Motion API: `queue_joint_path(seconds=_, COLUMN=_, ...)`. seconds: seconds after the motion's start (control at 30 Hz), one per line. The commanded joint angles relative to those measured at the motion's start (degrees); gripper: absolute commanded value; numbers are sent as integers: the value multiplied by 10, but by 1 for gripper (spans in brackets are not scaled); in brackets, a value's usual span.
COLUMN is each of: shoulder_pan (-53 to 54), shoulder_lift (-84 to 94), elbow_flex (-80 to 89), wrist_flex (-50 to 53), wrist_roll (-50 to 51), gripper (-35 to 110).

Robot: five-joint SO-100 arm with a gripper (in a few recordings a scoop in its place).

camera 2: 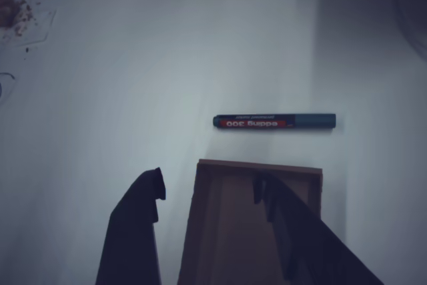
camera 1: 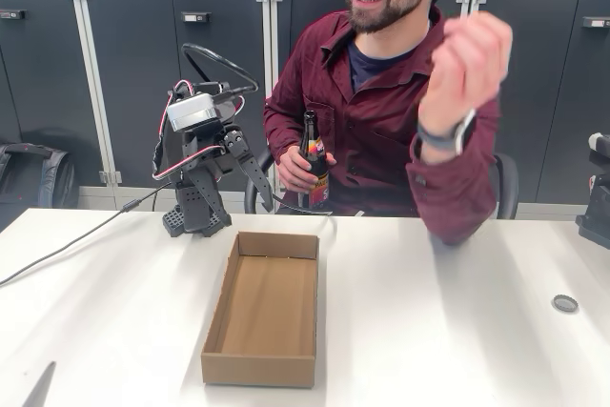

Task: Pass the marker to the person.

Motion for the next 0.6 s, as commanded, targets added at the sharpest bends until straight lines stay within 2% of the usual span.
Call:
queue_joint_path(seconds=0.0, shoulder_pan=-4, shoulder_lift=44, elbow_flex=-17, wrist_flex=-1, wrist_roll=-2, gripper=29)
queue_joint_path(seconds=0.57, shoulder_pan=-4, shoulder_lift=44, elbow_flex=-14, wrist_flex=-4, wrist_roll=-3, gripper=29)
